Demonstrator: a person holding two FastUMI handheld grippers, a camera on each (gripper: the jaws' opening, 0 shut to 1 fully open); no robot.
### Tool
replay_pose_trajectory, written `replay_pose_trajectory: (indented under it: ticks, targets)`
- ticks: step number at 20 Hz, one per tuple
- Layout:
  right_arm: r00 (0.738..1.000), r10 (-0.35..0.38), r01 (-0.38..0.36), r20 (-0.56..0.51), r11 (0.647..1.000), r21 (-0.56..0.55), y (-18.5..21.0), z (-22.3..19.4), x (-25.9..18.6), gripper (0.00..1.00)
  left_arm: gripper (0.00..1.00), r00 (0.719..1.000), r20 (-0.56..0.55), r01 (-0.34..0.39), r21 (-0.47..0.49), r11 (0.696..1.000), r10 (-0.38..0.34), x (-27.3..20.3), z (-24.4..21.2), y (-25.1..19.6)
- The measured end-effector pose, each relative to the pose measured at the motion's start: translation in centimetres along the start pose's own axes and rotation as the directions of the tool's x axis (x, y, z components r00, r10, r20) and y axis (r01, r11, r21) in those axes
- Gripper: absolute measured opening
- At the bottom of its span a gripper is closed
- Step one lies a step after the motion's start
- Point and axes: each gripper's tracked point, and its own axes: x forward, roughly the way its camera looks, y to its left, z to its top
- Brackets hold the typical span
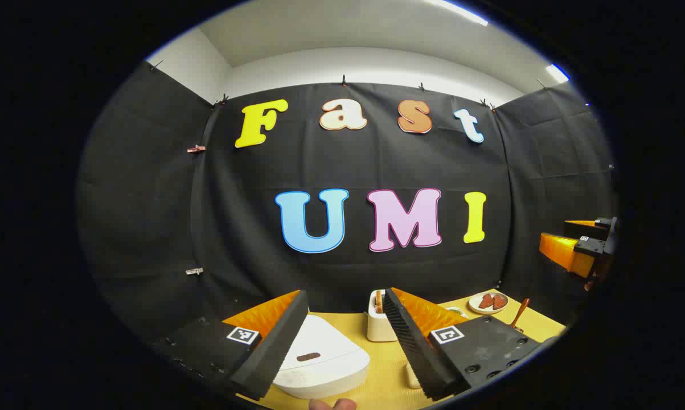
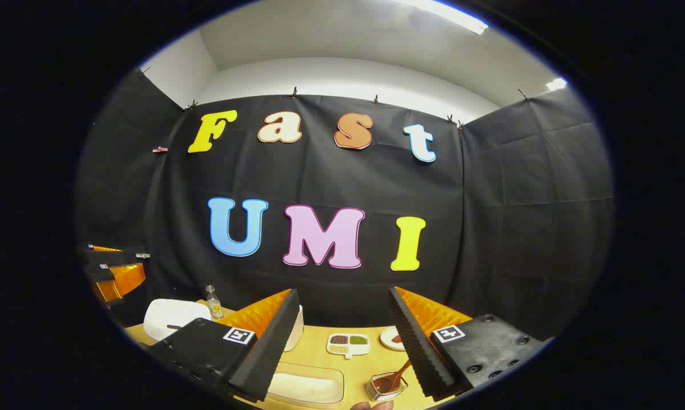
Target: Close the left gripper, press the button to open the rice cooker; take a wooden spoon from the chopstick holder with the right hand, scoop a spoonful of rice and pour it into the rice cooker, then put the wooden spoon back into the chopstick holder.
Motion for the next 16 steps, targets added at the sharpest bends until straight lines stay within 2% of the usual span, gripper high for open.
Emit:
replay_pose_trajectory:
  ticks: [16]
  targets:
    - [1.0, 0.007, -0.008, -0.009, 1.0, -0.024, 0.82, -0.01, -0.32, 0.97, 0.94, 1.0, 0.009, -0.007, 0.007, 1.0, 0.007, -0.25, 0.2, 0.84]
